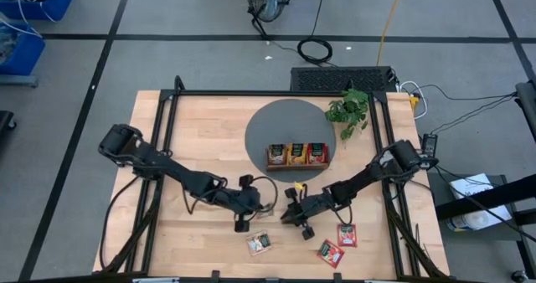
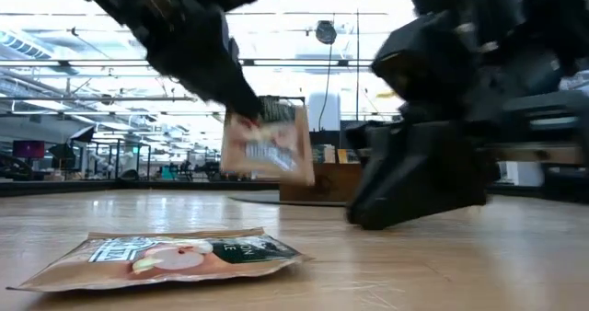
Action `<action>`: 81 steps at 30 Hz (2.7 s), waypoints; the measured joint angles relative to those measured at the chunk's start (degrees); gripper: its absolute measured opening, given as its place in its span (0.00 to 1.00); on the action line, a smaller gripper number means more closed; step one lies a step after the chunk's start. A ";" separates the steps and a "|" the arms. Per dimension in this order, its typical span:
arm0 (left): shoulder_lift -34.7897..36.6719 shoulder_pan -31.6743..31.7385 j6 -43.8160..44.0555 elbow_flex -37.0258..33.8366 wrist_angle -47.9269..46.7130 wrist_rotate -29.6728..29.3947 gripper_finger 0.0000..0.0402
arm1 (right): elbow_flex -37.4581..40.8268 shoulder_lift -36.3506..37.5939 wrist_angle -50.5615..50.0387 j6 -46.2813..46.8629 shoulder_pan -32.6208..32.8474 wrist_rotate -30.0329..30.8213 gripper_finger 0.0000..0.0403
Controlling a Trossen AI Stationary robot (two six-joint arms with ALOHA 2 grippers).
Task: Pick & Place Tea
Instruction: Put the brown tea bag into the left section of the wooden organizer, then put the red tea bag into the right section of the wooden organizer
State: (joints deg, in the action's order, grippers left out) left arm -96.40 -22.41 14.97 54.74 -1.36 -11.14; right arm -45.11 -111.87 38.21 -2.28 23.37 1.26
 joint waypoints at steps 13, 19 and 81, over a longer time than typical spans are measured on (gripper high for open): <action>7.99 0.00 -16.04 0.58 -3.78 -17.77 0.01 | 2.43 5.32 1.53 4.02 4.64 6.20 0.22; 7.91 5.68 -23.48 0.33 -0.43 -20.15 0.02 | 2.48 5.31 3.23 6.78 5.79 6.42 0.17; -4.59 20.38 -35.67 0.11 11.02 -13.42 0.51 | 2.39 5.41 1.80 8.66 8.25 9.42 0.05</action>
State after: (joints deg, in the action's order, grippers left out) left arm -100.99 -2.03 -20.70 54.85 9.66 -24.56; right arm -42.72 -106.46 40.01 6.37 31.62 10.68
